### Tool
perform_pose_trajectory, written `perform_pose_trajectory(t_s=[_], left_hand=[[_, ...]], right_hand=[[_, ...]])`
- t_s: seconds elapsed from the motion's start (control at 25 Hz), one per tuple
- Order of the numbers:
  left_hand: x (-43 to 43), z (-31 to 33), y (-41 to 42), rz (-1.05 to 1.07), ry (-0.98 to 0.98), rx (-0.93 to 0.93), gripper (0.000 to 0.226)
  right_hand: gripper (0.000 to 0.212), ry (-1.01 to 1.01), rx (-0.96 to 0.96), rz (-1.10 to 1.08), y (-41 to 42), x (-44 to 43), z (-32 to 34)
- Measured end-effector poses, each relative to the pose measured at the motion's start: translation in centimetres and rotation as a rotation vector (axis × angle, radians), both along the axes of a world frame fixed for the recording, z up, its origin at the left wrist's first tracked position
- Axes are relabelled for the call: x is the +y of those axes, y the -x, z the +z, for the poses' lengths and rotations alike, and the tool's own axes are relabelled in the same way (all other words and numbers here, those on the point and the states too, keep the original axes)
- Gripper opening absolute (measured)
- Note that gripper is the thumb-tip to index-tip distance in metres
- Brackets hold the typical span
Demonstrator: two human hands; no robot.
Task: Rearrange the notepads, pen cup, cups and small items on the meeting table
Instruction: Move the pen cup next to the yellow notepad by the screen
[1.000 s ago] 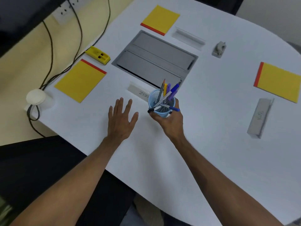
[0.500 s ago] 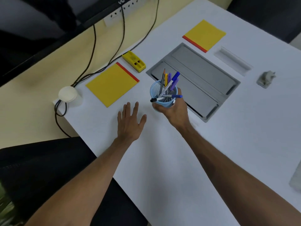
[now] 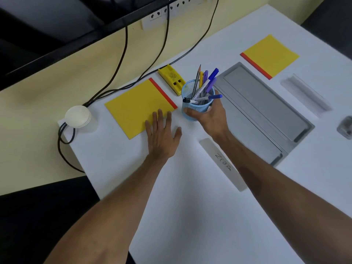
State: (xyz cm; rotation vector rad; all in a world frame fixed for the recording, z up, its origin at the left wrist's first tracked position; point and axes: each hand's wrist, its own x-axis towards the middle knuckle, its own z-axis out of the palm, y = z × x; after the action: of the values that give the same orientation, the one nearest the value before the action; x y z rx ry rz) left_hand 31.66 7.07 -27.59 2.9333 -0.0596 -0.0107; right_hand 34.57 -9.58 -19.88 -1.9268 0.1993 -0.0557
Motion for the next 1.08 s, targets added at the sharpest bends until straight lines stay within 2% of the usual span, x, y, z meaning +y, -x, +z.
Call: perform_pose_trajectory(t_s=[0.24,0.36,0.64,1.08], left_hand=[[-0.7,-1.6,-5.4,0.030,-0.031,-0.063,0.068],[-0.9,-2.6,-5.9,0.043,-0.087,-0.100,0.066],[-1.3,-2.9,-6.0,0.075,-0.078,-0.124,0.067],[-1.3,-3.2,-6.1,0.084,-0.097,-0.122,0.069]], right_hand=[[0.074,-0.010,-0.011,-0.025,-6.0,-1.1,-2.0],[0.065,-0.018,-0.074,-0.055,-9.5,-1.9,-2.6],[0.077,-0.046,-0.084,-0.111,-17.1,-1.5,-4.1],[0.085,-0.006,-0.104,-0.062,-21.8,-0.4,-6.0]])
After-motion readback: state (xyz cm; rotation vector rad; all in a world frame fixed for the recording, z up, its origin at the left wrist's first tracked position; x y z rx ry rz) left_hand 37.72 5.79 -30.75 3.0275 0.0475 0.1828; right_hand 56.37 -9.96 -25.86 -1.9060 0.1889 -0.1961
